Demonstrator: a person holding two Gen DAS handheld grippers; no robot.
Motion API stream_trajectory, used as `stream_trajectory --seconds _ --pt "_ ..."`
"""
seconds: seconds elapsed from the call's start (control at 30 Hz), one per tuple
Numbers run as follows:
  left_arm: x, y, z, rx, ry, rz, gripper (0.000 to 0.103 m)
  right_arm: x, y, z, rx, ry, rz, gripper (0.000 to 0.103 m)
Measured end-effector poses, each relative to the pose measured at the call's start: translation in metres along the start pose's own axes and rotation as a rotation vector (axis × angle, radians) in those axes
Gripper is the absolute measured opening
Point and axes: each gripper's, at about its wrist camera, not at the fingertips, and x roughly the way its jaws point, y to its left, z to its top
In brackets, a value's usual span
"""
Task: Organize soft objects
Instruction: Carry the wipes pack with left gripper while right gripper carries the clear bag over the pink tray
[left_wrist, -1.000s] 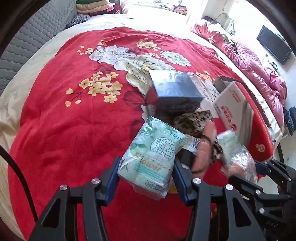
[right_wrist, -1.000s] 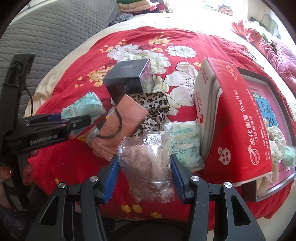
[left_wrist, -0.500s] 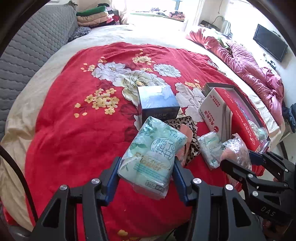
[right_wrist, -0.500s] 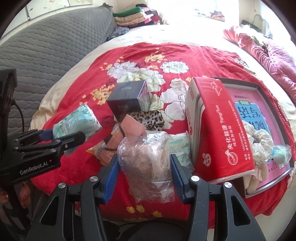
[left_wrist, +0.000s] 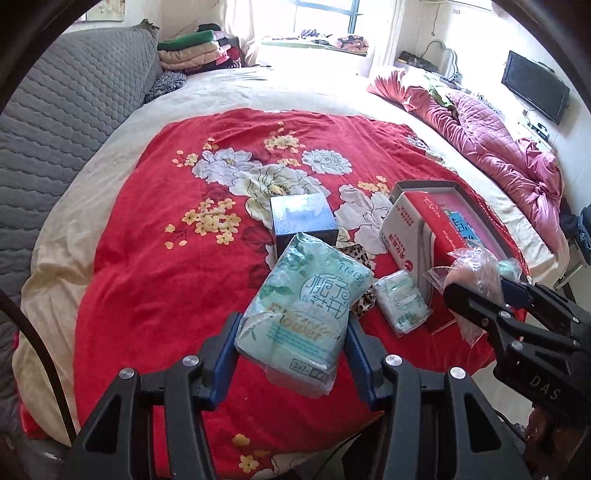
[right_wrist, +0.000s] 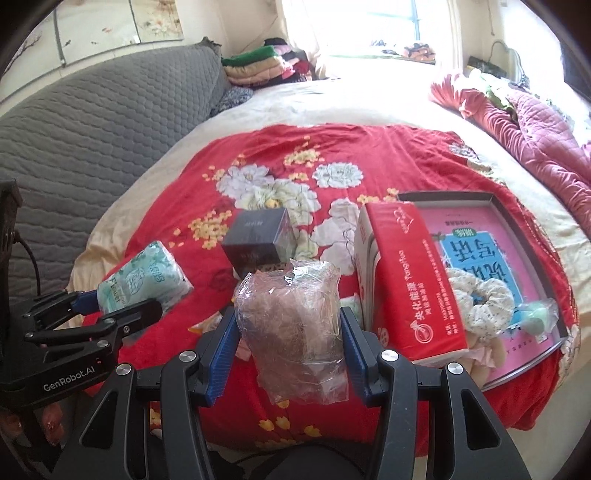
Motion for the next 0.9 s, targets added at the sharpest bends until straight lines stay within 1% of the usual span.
stream_trajectory --seconds 0.13,0.23,0.47,0.7,0.9 --pt "-0.008 -0.005 0.001 0.009 -0.01 0.004 0.053 -0.015 0.001 0.005 -0.007 -0.033 -0.013 0.055" --pt "-0.014 -0.009 0.003 0.014 -0.014 0.008 0.053 -0.023 -0.002 0.007 0.01 -0.047 -0.007 0.055" --pt "-0.03 -0.021 0.004 0.025 -0.039 0.005 0.053 -0.046 -0.009 0.014 0.024 -0.085 -0.025 0.055" --pt "-0.04 -0.032 0.009 0.033 -0.055 0.004 0.053 -0.064 -0.014 0.012 0.031 -0.115 -0.033 0.055" --pt "-0.044 -0.048 0.013 0.049 -0.064 -0.002 0.053 -0.079 -0.03 0.012 0.059 -0.143 -0.045 0.055"
